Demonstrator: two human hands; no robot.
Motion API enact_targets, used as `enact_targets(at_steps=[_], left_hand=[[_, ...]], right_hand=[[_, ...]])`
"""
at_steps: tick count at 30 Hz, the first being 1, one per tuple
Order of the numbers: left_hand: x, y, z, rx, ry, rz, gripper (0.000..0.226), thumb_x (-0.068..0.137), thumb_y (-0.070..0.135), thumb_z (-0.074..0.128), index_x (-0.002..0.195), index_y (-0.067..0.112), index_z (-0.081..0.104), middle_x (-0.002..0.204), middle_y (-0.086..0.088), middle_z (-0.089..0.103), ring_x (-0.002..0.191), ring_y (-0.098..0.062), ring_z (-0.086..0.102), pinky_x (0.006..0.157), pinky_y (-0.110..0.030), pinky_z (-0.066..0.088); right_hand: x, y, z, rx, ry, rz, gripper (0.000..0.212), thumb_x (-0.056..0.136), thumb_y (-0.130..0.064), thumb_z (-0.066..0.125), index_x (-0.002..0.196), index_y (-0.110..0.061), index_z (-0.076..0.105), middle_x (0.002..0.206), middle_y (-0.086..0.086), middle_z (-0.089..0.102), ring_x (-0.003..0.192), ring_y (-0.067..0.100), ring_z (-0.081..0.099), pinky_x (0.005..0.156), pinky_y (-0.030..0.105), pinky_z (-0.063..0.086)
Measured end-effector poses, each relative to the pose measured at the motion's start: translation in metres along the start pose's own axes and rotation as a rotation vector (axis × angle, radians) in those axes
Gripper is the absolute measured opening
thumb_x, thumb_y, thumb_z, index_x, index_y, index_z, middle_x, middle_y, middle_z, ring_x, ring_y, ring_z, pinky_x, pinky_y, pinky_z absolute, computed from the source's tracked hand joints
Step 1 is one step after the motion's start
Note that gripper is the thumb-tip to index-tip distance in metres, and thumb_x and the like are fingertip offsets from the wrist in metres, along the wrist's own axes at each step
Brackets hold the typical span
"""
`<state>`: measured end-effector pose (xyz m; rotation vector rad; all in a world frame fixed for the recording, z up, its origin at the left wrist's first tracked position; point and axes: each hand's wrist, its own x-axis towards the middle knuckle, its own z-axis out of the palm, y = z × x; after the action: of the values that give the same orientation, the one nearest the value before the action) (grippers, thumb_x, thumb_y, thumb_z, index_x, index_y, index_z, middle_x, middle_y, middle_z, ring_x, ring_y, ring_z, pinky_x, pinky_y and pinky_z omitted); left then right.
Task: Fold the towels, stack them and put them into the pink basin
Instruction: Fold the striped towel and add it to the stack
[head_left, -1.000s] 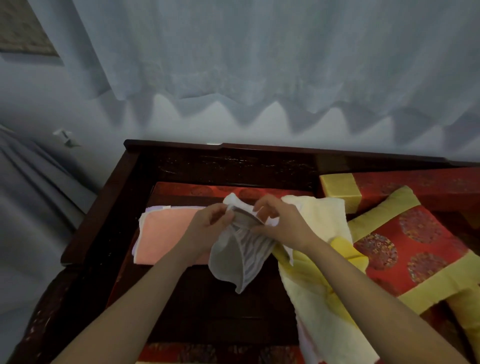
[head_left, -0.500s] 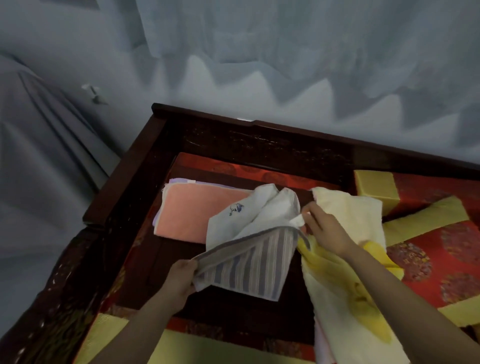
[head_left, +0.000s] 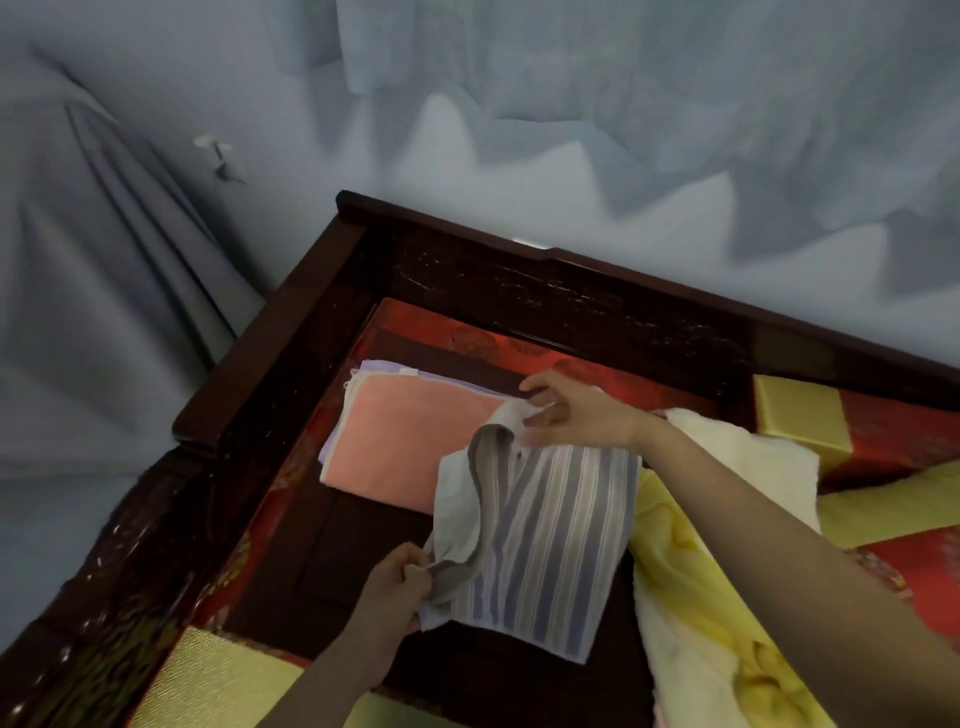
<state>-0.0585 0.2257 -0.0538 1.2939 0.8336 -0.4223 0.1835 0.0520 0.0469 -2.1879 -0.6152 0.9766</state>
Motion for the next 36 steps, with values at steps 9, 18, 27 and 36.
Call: enact_targets(at_steps=[9, 18, 27, 36], left_hand=[[0.006, -0.007, -0.003, -0.06, 0.021, -0.034, 0.031, 0.087, -0.002, 0.039, 0.064, 0.017, 0.048, 0.062, -0.001, 0.043, 0.064, -0.015, 0.04, 0.061, -0.028, 0.038], [0.012, -0.013, -0.008, -0.07, 0.017, -0.028, 0.023, 0.084, 0.0, 0.043, 0.066, 0.014, 0.047, 0.061, 0.001, 0.045, 0.064, -0.014, 0.042, 0.059, -0.027, 0.042], [0.02, -0.033, -0.012, -0.045, 0.012, 0.026, 0.021, 0.052, 0.025, 0.056, 0.064, 0.012, 0.044, 0.05, 0.005, 0.041, 0.051, -0.011, 0.038, 0.053, -0.023, 0.031], [0.018, -0.026, -0.01, -0.012, 0.05, 0.112, 0.008, 0.057, 0.014, 0.05, 0.061, 0.01, 0.044, 0.045, 0.01, 0.04, 0.048, -0.007, 0.035, 0.051, -0.024, 0.027]], right_hand=[[0.066, 0.014, 0.039, -0.745, 0.136, -0.429, 0.061, 0.078, -0.033, 0.068, 0.133, -0.023, 0.043, 0.117, 0.004, 0.05, 0.105, 0.022, 0.046, 0.086, 0.044, 0.045], [0.094, -0.016, 0.05, -0.806, -0.075, -0.21, 0.028, 0.089, -0.018, 0.05, 0.115, -0.013, 0.059, 0.117, 0.009, 0.061, 0.107, 0.028, 0.055, 0.085, 0.036, 0.04], [0.096, -0.001, 0.064, -0.615, -0.306, -0.047, 0.048, 0.075, -0.051, 0.072, 0.11, -0.02, 0.057, 0.103, -0.005, 0.057, 0.093, 0.014, 0.052, 0.076, 0.025, 0.039], [0.079, -0.017, 0.053, -0.669, -0.729, -0.009, 0.057, 0.077, -0.009, 0.063, 0.13, -0.027, 0.054, 0.121, -0.009, 0.062, 0.098, 0.017, 0.062, 0.064, 0.016, 0.054]])
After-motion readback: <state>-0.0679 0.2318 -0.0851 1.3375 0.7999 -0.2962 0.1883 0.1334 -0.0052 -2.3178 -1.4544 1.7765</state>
